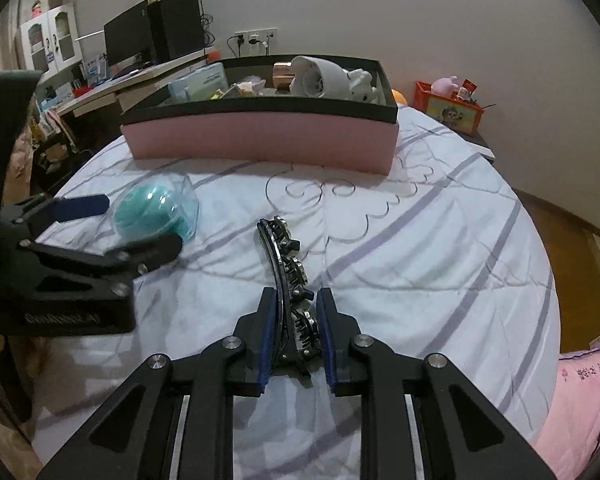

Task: Organize rigid objects
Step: 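Grasp the teal brush case with the left tool while the right tool grasps the black hair clip, then carry the brush case and hair clip into the pink box and open both tools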

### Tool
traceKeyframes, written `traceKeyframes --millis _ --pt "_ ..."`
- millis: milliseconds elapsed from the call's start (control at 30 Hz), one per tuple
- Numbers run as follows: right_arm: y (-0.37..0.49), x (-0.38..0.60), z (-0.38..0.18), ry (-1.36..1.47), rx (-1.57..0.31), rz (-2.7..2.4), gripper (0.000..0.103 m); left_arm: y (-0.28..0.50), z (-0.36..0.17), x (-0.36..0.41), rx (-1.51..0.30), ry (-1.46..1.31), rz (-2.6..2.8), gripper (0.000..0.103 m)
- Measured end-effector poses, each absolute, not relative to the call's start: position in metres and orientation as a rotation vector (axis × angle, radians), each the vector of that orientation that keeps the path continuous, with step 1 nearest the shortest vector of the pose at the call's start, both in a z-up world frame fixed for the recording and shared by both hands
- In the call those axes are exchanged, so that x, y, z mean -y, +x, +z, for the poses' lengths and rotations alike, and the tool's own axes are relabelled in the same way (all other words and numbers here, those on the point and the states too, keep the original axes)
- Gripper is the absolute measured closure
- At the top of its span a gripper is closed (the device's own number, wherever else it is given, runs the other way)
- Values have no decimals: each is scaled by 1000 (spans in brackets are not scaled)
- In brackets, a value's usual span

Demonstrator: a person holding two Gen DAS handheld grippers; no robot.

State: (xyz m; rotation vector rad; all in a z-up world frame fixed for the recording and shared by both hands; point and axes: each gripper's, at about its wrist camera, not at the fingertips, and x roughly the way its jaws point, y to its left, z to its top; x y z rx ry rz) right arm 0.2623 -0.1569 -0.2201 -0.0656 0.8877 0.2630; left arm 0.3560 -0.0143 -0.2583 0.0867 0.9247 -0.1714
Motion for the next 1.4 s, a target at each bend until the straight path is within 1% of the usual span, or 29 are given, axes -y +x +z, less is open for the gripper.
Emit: traceKeyframes --millis 33,67,100,133,200,267,333,400,433,467,600,767,1000,1200,1400 --pt "264 156 -221 -68 -891 264 82 357 -260 15 -926 81 -192 19" --pt "266 154 -221 -69 -892 264 82 358 -260 16 -926 85 -199 19" --pt "268 154 -221 -68 -892 265 82 358 -259 17 -920 88 -205 26" --pt "270 154 -220 -64 -893 268 81 357 -258 17 -915 84 -219 37" --pt "273 154 -220 -62 -895 274 76 357 -256 16 -907 69 -228 37" --pt "275 154 -220 -68 -895 281 63 354 -255 13 -902 50 -231 37" --pt "279 150 -220 -92 -894 282 63 350 -254 9 -897 35 -222 37" --pt "281 145 -222 -112 -901 288 63 346 -253 7 -894 24 -219 37" --pt "282 142 -222 -125 -899 285 70 345 -252 6 -891 22 -215 37" --pt "283 140 -222 -134 -898 288 84 343 -251 5 -886 20 -209 37" --pt "278 136 -219 -141 -863 272 84 335 -245 2 -871 10 -198 37" --pt "262 135 -196 -57 -779 287 84 318 -225 -4 -805 -11 -174 37" --pt "227 116 -150 -34 -645 331 84 282 -177 -15 -686 12 -121 37" --pt "197 101 -115 -74 -550 328 84 246 -141 -27 -588 8 -97 37" --pt "163 92 -80 -82 -435 327 84 209 -102 -32 -453 18 -67 37"
